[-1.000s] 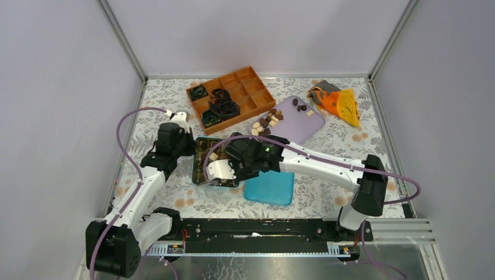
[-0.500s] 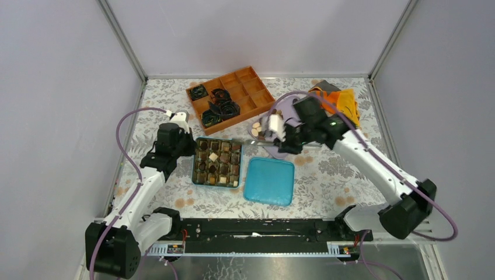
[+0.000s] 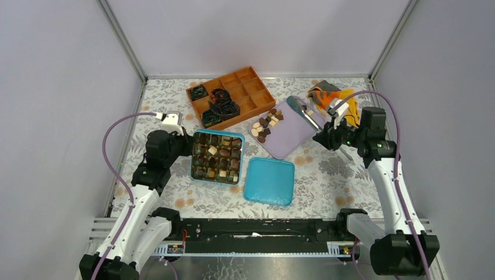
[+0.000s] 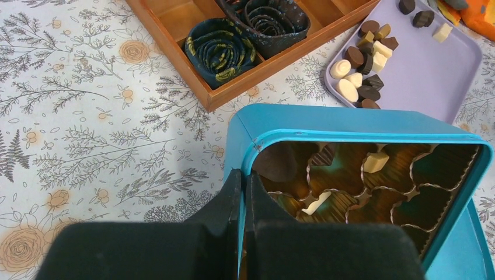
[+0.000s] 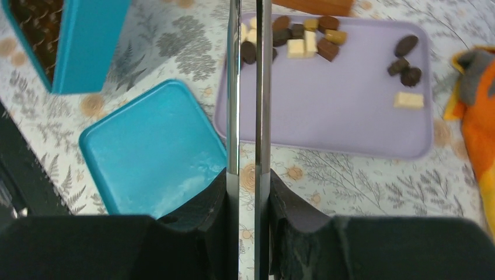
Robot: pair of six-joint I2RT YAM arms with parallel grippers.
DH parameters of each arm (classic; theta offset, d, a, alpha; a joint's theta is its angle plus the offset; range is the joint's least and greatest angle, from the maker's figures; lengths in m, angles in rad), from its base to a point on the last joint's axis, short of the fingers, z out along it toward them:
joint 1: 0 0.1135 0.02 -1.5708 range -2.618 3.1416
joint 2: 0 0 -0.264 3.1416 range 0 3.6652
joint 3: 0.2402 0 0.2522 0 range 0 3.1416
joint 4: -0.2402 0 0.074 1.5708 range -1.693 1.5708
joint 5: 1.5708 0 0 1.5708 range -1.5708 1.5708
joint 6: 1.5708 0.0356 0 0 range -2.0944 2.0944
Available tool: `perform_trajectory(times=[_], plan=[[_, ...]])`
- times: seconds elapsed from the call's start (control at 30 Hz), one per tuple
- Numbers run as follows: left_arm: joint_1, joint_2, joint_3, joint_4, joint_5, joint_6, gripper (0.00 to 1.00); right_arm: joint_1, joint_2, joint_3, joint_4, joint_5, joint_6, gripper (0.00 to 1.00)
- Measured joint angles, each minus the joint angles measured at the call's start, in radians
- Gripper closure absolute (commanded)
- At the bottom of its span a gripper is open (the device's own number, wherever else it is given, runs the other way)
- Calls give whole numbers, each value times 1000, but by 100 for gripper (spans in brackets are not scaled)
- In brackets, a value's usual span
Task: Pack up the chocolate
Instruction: Place the packing box at the center of the board.
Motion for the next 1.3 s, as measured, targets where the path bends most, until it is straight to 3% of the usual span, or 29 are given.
perform_trajectory(times=[0.3, 0.77, 1.3], plan=[[-1, -11, -4, 4, 8, 0, 100, -163, -40, -115, 145, -76, 135, 80], [-15, -159, -52, 75, 44, 4, 100, -211, -37, -136, 176, -98, 146, 80], [-16, -142, -54, 93, 52, 0, 100, -237, -37, -144, 183, -99, 145, 80]])
